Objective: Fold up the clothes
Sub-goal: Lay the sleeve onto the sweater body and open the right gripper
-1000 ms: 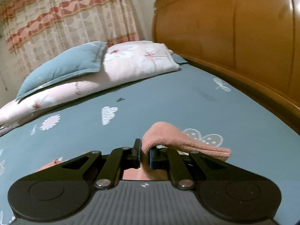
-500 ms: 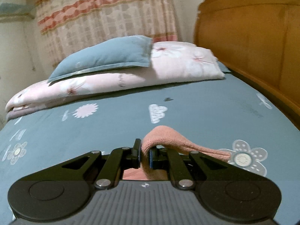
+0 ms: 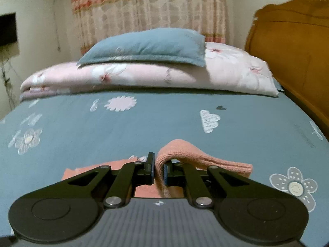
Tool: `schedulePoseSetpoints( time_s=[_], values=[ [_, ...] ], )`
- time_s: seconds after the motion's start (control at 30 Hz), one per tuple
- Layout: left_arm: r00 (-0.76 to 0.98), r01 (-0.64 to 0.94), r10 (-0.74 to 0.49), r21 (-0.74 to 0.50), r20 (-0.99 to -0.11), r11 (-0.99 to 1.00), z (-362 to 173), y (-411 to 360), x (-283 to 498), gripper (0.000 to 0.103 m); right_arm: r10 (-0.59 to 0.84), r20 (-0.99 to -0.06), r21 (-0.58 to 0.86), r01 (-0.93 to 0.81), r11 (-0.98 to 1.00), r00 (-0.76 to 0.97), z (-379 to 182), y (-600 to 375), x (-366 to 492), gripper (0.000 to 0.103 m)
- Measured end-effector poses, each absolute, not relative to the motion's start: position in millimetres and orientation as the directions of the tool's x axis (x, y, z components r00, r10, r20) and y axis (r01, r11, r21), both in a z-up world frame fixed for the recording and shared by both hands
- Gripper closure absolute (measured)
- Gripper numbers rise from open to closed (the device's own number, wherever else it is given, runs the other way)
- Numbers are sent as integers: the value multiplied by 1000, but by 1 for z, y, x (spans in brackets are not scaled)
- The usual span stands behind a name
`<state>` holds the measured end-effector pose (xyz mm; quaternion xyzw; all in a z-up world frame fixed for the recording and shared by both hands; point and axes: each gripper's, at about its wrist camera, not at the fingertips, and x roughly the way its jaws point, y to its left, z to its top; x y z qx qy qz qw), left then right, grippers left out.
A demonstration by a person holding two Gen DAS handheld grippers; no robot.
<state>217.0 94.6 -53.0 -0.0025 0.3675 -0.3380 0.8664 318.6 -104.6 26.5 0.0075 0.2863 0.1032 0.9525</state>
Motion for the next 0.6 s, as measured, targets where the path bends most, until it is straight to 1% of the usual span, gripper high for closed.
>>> schedulePoseSetpoints(
  time_s=[0.3,0.6],
  values=[
    [509,553,-577,-271,-639,788,-56,109,219,1,208,-622,-60,-311,949,755,-18,-58,316,94],
    [492,546,-559,-263,-667,795,-66,109,224,1,147,-670,-307,-451,838,728,-67,-7,299,93]
  ],
)
